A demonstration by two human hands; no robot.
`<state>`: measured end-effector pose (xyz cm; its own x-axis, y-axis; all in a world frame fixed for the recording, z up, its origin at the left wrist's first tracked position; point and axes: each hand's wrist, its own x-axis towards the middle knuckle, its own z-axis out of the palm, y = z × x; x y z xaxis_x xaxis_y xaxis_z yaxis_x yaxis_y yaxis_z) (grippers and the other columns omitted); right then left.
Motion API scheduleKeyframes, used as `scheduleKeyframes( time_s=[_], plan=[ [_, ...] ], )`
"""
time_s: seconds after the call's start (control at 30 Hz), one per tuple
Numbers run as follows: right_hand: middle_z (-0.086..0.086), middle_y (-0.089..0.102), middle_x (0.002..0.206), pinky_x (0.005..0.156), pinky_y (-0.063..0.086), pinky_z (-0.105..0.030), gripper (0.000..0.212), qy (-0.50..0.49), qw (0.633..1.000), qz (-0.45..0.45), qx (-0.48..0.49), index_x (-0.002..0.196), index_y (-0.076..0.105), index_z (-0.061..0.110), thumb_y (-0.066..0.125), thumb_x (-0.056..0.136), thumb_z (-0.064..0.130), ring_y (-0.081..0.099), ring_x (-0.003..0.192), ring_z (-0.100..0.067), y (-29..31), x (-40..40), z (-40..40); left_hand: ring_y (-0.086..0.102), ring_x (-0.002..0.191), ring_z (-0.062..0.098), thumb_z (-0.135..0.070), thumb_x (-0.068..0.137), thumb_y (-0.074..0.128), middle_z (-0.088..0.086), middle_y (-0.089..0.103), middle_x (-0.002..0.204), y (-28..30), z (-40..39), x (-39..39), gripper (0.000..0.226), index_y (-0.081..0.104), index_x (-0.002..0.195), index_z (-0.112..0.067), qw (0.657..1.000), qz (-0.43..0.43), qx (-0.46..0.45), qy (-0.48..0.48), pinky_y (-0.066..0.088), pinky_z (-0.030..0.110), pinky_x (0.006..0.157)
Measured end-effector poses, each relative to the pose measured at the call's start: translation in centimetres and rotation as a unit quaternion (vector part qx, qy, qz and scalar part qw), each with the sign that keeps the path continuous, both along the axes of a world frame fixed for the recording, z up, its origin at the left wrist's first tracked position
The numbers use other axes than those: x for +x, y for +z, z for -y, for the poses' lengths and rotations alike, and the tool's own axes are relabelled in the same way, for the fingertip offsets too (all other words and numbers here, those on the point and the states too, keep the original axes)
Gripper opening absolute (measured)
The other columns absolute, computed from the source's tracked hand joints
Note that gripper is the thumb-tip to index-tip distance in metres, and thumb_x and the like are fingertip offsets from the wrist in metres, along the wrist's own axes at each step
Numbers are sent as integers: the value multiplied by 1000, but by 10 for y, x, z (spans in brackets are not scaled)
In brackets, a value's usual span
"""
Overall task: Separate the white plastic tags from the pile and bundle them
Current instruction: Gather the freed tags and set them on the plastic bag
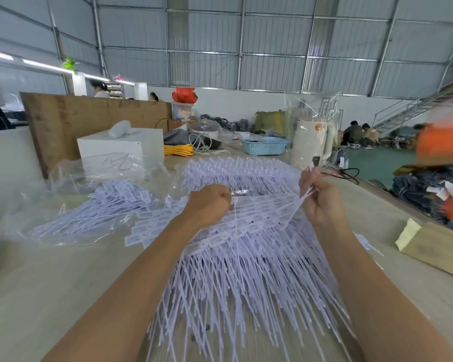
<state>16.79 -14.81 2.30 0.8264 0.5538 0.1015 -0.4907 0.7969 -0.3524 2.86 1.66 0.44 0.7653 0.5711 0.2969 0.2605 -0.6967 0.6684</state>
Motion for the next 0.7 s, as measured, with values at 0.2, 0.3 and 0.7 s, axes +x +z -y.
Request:
scheduleKeyframes(
  time_s=[0.2, 0.3, 0.7],
  plan=[
    [-10, 61, 68, 56, 54, -17, 11, 62, 926, 242, -283, 84, 57, -5, 52, 92, 0, 62, 57, -11, -16, -34, -28, 50, 74, 16, -6, 90, 43, 4, 62, 93, 8, 5, -7, 23, 53, 104, -21, 991, -40, 109, -61, 36, 44, 95],
    [-17, 62, 84, 78, 56, -27, 12, 31, 872, 347, -344, 85, 61, -7, 56, 91, 2, 65, 75, -20, -27, -48, -42, 49, 69, 17, -4, 88, 45, 8, 60, 87, 8, 7, -8, 30, 41, 111, -23, 985, -9, 155, -80, 33, 37, 78],
    [-7, 64, 73, 56, 52, -18, 1, -79, 834, 418, -350, 90, 58, 4, 59, 90, 4, 64, 55, -7, -28, -60, -51, 60, 98, 23, -14, 91, 51, 5, 65, 102, 13, 5, -11, 28, 49, 119, -16, 976, 32, 212, -26, 36, 34, 88]
  ],
)
